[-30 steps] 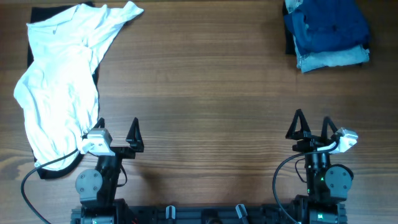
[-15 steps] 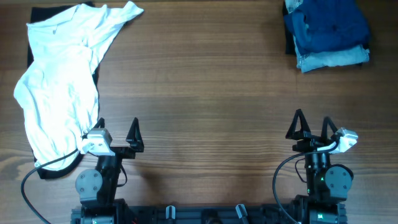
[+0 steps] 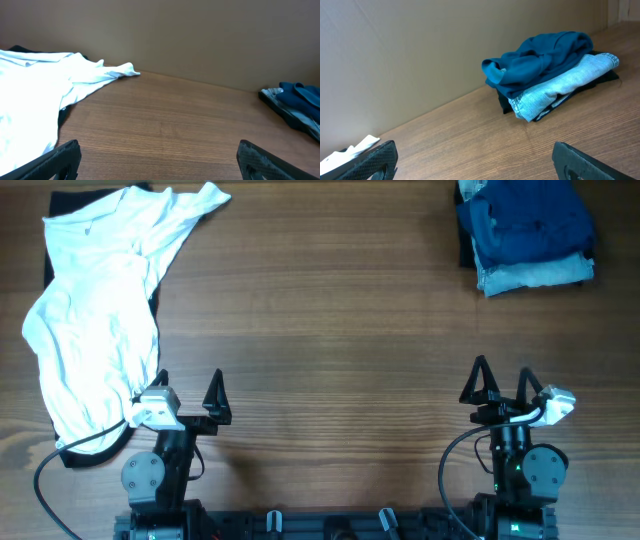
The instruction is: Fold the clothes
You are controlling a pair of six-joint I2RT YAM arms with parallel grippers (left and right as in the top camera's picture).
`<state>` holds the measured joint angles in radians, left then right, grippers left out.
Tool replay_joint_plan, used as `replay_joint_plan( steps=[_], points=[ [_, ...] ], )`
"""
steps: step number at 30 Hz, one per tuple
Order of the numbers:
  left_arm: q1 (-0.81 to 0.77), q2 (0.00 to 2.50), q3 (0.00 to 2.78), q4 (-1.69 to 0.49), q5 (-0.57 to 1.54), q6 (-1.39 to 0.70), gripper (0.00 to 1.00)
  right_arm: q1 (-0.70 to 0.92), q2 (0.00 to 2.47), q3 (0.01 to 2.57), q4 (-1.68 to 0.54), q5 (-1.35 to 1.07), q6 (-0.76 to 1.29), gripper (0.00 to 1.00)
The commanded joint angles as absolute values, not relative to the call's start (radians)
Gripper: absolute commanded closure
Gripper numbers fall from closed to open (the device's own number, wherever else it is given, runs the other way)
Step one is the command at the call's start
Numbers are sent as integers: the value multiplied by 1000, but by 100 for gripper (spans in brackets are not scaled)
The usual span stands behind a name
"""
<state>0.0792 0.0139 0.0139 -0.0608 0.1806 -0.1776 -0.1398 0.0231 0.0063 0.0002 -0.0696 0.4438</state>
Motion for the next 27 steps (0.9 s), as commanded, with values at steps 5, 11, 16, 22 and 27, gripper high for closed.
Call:
replay_joint_plan(
  steps=[5, 11, 16, 22, 27],
  points=[
    [75, 9, 6, -61, 175, -172, 0, -138, 31, 5, 14, -38, 448, 0],
    [75, 9, 6, -61, 174, -171, 0, -138, 31, 5, 9, -10, 449, 0],
    [75, 9, 6, -55, 132, -172, 0, -138, 31, 5, 93, -37, 477, 0],
    [75, 9, 33, 56, 164, -214, 0, -138, 34, 49, 178, -222, 306, 0],
    [75, 72, 171, -57, 159, -213, 0, -138, 142, 174, 171, -263, 287, 0]
  ],
)
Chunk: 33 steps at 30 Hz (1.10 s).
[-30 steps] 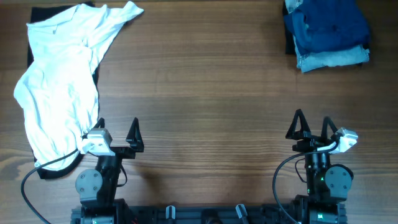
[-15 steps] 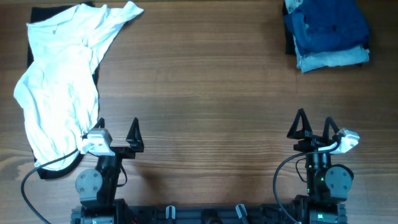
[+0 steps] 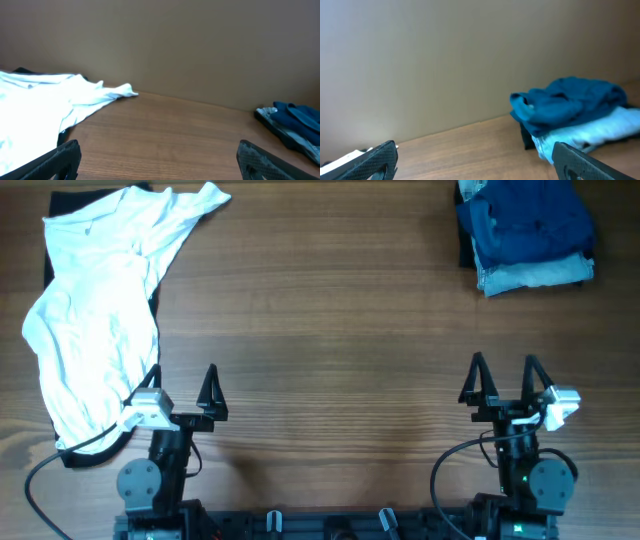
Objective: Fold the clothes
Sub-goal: 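Reach the left gripper to the white T-shirt's lower edge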
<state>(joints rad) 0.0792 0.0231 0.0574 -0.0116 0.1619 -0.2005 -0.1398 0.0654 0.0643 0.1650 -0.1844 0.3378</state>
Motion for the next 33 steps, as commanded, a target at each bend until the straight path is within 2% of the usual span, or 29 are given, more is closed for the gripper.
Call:
replay_joint_plan(
  steps=[1, 9, 13, 16, 19, 26, 33],
  points=[
    [75, 110, 216, -96, 155, -213, 0, -138, 184, 207, 169, -275, 288, 0],
    [75, 517, 616, -387, 136, -213, 0, -138, 659, 586, 61, -495, 287, 1],
    [75, 731, 831, -582, 78, -213, 0, -138, 884, 813, -138, -562, 268, 0],
    [75, 885, 962, -711, 50, -213, 0, -138, 1058, 985, -339, -624, 178, 0],
    [75, 996, 1003, -716, 51, -213, 0, -138, 1208, 1114, -484, -634, 176, 0],
    [75, 1156, 1003, -685, 78, -218, 0, -138, 1399, 1147, -463, -636, 344, 0],
    [75, 1250, 1002, -757, -36, -212, 0, -136, 1491, 1147, -465, -637, 295, 0]
  ],
)
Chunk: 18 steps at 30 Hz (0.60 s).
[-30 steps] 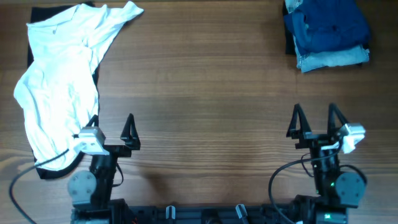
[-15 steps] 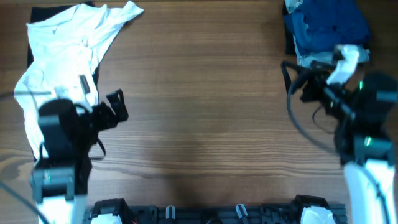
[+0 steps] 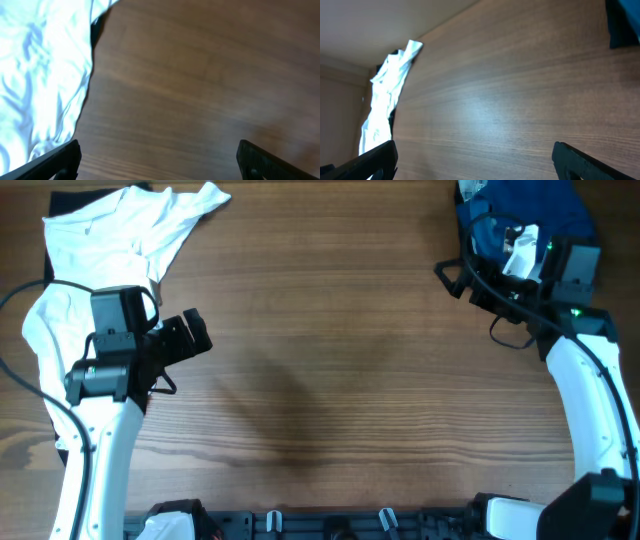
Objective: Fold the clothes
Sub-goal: 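Reach the left gripper to the white T-shirt's lower edge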
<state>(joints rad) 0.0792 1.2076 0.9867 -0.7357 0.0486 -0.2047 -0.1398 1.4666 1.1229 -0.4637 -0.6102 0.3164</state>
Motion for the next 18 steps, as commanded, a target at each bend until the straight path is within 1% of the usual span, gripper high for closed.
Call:
replay_joint_plan(
  steps=[1, 8, 12, 18],
  points=[
    [75, 1265, 1002, -763, -58, -212, 0, -136, 1495, 1147, -472, -637, 278, 0],
    [95, 1404, 1001, -763, -107, -212, 2, -124, 1495, 1147, -529, -618, 234, 0],
    [157, 1501, 1001, -758, -108, -212, 5, -97, 1495, 1147, -535, -617, 219, 0],
    [276, 1618, 1001, -685, -130, -185, 5, -50, 1495, 1147, -535, -529, 210, 0]
  ],
)
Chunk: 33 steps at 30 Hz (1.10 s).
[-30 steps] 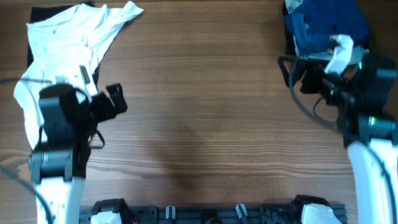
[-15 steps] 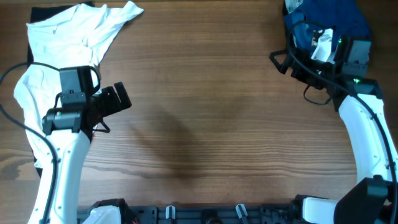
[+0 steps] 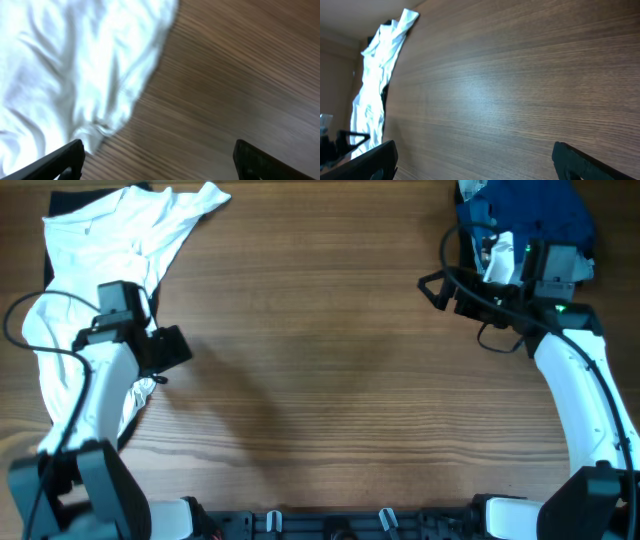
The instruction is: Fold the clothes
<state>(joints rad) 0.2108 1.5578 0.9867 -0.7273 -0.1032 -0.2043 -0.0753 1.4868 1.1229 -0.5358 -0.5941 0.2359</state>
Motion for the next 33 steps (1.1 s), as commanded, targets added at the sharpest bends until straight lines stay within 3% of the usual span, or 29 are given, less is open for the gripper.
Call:
replay_joint_plan(
  steps=[1, 9, 15, 21, 27, 33],
  points=[
    [283, 1630, 1001, -669, -130, -167, 4, -44, 1495, 1147, -535, -513, 210, 0],
    [297, 1718, 1001, -577, -40, 19, 8, -38, 1496, 1147, -535, -468, 212, 0],
    [302, 1749, 1000, -623, -35, 11, 27, -38, 1496, 1147, -532, -462, 212, 0],
    [302, 1751, 989, -642, -36, -35, 52, -38, 1496, 1147, -532, -463, 212, 0],
    [302, 1768, 971, -612, -81, -38, 45, -38, 1496, 1147, -533, -463, 212, 0],
    [302, 1834, 970, -577, -96, -38, 48, -38, 1496, 1146, -534, -463, 213, 0]
  ],
)
